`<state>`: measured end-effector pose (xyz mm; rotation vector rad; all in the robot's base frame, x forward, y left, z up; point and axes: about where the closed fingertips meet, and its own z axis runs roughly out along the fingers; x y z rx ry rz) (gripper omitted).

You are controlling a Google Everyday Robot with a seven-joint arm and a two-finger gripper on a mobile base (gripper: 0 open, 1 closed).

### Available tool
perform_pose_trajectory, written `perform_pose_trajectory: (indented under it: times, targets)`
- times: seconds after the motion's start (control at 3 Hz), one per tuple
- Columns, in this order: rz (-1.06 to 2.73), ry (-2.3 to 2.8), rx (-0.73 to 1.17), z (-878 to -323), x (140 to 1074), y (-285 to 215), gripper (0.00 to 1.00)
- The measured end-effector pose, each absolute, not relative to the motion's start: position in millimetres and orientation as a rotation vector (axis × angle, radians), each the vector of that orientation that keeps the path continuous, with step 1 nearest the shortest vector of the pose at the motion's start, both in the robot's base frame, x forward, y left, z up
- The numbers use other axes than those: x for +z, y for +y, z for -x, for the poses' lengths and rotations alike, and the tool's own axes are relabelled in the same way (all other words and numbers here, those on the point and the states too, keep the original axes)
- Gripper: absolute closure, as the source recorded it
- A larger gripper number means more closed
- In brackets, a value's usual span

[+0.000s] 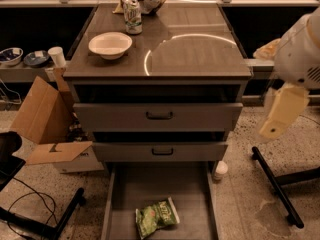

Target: Pick green jalapeno chip bag from bottom drawer and place on counter

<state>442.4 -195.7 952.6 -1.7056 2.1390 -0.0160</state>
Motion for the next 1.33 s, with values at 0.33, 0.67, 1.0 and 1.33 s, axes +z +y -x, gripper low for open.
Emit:
perform_pose_trajectory:
  times: [0.33, 0.67, 1.0, 1.33]
  targets:
    - [1.697, 2.066, 0.088, -430, 896, -173, 0.00]
    - [1.671, 2.043, 0.200, -416, 816, -156, 0.00]
    - [1.639, 2.038, 0.284, -409, 732, -141, 0.00]
    - [1.586, 2.017, 0.231, -426, 725, -141, 0.00]
